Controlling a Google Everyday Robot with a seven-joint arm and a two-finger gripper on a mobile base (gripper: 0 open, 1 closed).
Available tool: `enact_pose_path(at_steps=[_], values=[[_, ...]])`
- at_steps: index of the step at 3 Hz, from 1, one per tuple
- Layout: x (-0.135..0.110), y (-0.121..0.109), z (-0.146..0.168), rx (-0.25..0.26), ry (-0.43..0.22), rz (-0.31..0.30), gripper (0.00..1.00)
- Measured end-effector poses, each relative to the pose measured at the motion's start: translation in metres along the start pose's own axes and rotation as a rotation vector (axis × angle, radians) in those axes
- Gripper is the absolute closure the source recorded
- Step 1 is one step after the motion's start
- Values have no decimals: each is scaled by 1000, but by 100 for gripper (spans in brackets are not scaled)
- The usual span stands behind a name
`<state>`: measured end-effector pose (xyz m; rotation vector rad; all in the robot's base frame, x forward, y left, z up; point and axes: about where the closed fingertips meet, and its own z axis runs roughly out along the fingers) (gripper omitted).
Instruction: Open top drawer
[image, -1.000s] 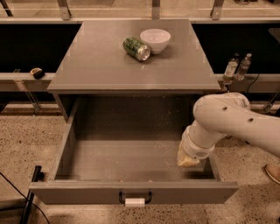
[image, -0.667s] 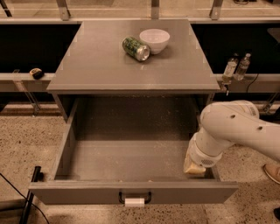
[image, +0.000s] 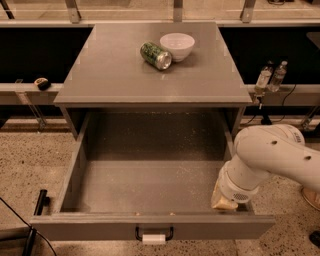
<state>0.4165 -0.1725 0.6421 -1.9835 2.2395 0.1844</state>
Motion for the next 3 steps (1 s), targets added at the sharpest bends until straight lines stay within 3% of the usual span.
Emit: enact_pose_path(at_steps=[1,2,3], values=[[-9,20,-5,-36,-29,-16,100],[-20,20,-26,-20,-85,-69,100],[-42,13,-89,63,-246,-124,81]])
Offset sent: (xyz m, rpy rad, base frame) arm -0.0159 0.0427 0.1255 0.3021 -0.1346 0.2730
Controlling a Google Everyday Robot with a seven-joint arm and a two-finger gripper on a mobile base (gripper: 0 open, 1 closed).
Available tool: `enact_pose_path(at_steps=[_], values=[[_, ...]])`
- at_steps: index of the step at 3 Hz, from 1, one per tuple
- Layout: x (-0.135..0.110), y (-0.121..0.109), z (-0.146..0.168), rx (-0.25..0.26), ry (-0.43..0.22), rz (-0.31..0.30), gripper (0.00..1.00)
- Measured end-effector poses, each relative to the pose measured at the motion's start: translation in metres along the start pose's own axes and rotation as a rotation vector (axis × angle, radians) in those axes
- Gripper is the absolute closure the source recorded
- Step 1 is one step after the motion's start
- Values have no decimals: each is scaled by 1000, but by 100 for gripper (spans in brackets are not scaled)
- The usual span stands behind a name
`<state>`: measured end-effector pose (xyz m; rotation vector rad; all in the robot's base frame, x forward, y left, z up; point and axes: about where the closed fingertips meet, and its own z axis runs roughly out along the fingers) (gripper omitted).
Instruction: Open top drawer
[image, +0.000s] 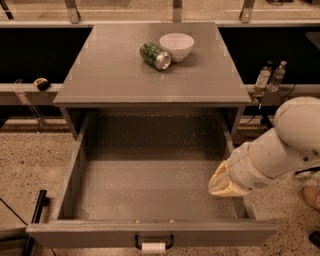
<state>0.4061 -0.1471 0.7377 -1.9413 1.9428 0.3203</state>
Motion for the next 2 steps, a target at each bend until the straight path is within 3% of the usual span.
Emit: enact_pose_path(at_steps=[1,2], values=[[-14,-11,-44,104,-121,-104,50],[-15,-10,-41,97,-112,-117,27]])
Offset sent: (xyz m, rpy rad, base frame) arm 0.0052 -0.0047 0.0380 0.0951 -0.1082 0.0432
